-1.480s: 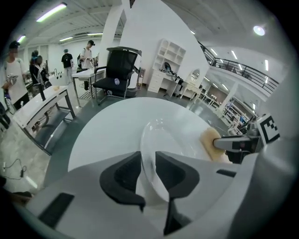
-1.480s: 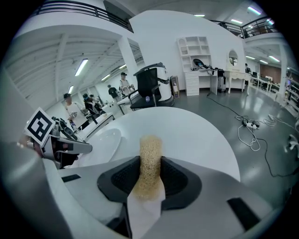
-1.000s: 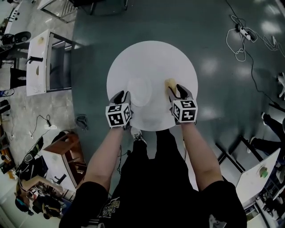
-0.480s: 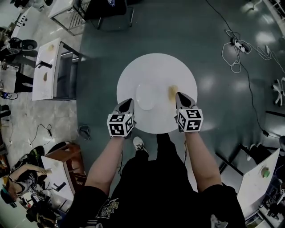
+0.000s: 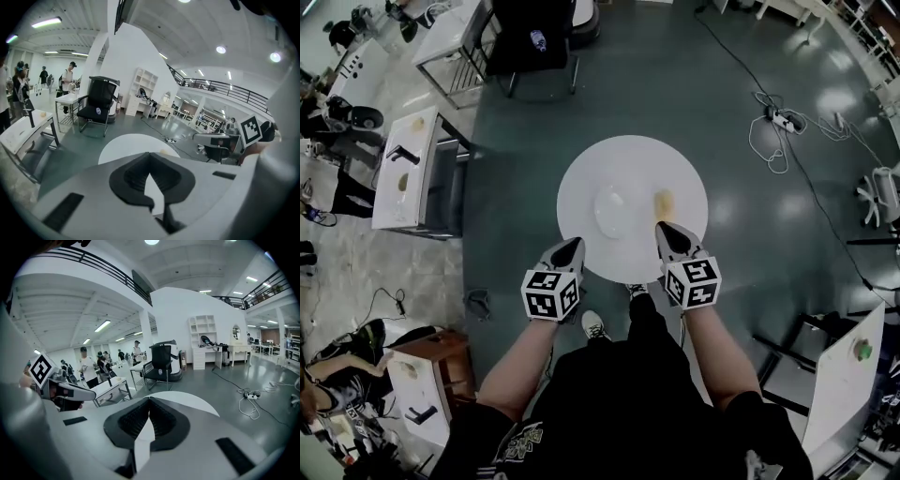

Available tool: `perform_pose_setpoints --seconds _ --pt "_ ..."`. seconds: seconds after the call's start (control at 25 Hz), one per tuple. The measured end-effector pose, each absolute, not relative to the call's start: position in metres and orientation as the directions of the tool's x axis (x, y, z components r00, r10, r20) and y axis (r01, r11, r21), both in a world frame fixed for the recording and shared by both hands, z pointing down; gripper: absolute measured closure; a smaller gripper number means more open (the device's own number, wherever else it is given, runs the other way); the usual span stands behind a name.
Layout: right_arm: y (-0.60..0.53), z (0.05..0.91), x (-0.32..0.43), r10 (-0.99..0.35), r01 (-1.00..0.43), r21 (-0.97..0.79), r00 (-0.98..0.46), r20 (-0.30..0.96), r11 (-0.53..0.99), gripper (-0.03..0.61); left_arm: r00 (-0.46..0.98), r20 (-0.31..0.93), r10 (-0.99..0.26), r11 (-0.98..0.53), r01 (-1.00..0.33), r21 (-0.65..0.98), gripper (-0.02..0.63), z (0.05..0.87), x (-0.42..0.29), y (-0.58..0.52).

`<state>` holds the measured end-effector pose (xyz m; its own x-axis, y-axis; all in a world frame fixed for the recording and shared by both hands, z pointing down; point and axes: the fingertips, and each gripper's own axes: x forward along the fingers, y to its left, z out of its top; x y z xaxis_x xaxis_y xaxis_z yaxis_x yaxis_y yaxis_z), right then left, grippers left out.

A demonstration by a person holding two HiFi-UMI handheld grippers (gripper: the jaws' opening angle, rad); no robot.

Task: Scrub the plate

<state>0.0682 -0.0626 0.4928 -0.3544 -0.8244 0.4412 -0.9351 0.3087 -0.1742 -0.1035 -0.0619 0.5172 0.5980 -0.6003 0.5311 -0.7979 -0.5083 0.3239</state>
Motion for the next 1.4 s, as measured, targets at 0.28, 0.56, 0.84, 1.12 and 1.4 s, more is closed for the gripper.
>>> perform_pose_setpoints --seconds 0.28,0.56,0.84,1.12,1.4 --pt "-0.010 0.475 0.026 -0.835 -0.936 -0.179 -0.351 0.423 0.302 0.555 0.638 0.502 -0.584 -0.546 -0.766 0.338 0.607 0.500 -0.129 -0.020" --pt "0.037 0.469 -0.003 -0.847 -0.943 -0.197 -0.328 0.419 0.268 0.555 0.683 0.494 -0.537 -0.597 -0.722 0.349 0.608 0.490 -0.141 0.026" --pt "0.067 0.460 -0.012 -0.851 -0.945 -0.219 -0.317 0.418 0.244 0.557 0.712 0.483 -0.510 -0.620 -0.693 0.368 0.609 0.482 -0.141 0.054" --pt "0.090 0.458 -0.015 -0.844 -0.945 -0.214 -0.320 0.430 0.249 0.557 0.726 0.479 -0.493 -0.628 -0.679 0.382 0.607 0.481 -0.130 0.068" --pt "0.106 0.467 -0.014 -0.843 -0.944 -0.233 -0.315 0.435 0.233 0.557 0.732 0.481 -0.483 -0.638 -0.670 0.379 0.607 0.484 -0.126 0.077"
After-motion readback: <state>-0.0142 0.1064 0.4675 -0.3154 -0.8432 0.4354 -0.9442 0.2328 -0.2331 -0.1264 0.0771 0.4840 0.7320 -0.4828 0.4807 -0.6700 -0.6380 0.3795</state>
